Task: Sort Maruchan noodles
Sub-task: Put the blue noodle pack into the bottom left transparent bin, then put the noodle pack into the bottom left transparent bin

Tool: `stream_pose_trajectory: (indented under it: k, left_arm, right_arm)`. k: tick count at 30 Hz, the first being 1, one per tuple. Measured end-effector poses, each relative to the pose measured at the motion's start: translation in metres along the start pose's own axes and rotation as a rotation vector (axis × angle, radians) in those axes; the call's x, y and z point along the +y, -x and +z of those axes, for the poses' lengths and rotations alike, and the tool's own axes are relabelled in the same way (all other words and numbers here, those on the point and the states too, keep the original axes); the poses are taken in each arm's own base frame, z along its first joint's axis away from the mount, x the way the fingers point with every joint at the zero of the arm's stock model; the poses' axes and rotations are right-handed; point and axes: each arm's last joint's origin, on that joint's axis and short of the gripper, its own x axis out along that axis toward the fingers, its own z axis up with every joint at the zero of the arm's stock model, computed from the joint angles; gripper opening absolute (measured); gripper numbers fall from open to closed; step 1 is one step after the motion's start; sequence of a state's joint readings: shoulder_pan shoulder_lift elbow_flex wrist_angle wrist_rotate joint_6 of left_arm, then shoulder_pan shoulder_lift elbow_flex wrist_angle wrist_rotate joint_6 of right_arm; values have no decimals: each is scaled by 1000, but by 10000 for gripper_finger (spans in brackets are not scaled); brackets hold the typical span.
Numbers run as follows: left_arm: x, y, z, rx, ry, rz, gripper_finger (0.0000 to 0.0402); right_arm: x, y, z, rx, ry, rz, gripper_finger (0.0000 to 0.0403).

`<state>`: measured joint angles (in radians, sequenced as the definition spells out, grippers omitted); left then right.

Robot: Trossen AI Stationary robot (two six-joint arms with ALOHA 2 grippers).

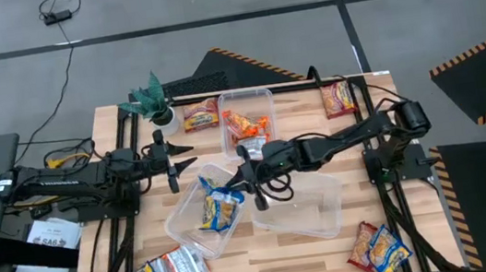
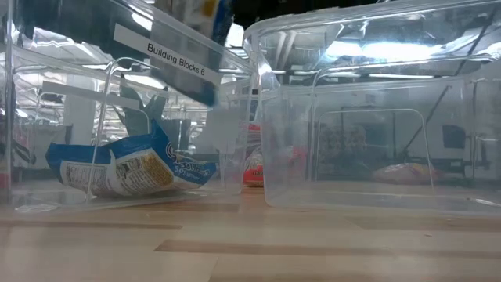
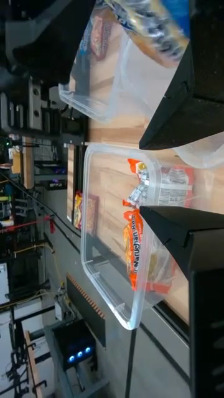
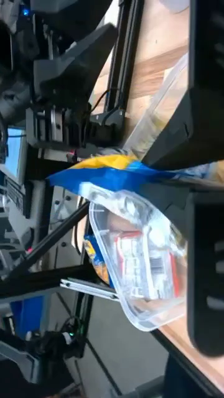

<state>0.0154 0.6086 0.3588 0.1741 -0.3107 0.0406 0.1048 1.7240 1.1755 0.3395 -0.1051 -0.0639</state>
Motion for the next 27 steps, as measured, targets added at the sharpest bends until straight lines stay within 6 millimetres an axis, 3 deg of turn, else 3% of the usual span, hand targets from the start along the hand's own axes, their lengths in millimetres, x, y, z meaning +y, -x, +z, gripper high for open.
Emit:
stream_pose_trajectory:
  k: [10,14,21,27]
  left_arm:
    - [0,0,0,0,0,0,146]
    - [0,0,0,0,0,0,146]
    - [0,0,0,4,-1,-1,146]
    - [0,0,0,5,6,-1,146]
  right_arm:
    - [6,3,5,-6,0,16,215]
    - [1,14,13,9,-4,1,264]
    - [-9,52,26,149,-12,-172,283]
    - [-8,84,11,203,16,-360,283]
